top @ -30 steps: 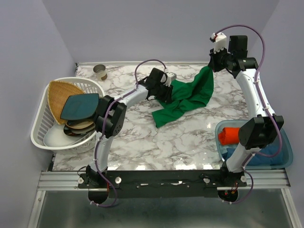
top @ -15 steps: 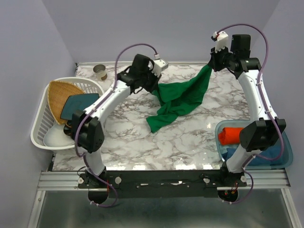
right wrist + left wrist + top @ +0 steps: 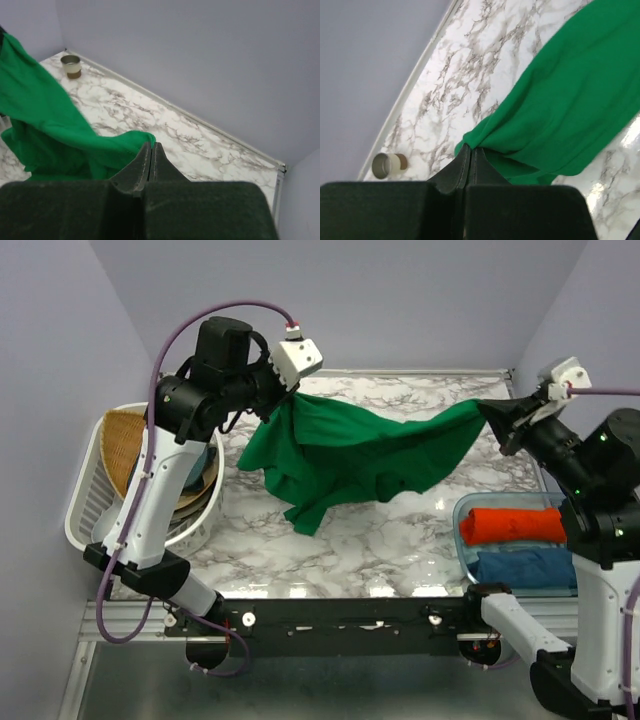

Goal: Roll the t-shirts
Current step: Flatten out the T-shirt at the center of the board.

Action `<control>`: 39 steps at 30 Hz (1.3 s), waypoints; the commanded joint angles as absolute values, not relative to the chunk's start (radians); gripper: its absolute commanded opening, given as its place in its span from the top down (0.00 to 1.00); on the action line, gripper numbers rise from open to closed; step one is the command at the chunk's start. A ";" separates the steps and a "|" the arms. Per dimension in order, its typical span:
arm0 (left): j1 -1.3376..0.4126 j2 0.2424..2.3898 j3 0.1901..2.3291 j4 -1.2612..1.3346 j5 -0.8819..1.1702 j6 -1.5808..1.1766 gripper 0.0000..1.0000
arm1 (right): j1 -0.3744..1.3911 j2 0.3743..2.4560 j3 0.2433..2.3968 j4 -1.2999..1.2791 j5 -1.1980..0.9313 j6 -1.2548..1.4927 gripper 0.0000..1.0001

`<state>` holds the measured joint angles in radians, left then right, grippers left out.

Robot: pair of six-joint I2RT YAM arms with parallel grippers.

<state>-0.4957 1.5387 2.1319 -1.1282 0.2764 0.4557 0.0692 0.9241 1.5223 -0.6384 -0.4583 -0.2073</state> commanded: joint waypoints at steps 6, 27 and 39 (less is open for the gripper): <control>-0.499 1.592 1.786 -1.129 0.363 0.791 1.00 | 0.063 1.098 1.434 -0.557 -0.186 -0.138 1.00; -0.532 1.606 1.293 -0.753 0.316 0.316 0.42 | -0.067 1.451 1.364 -0.491 -0.320 -0.055 1.00; -0.693 1.620 1.167 -0.578 0.138 0.348 0.37 | -0.067 1.430 1.298 -0.503 -0.359 -0.061 1.00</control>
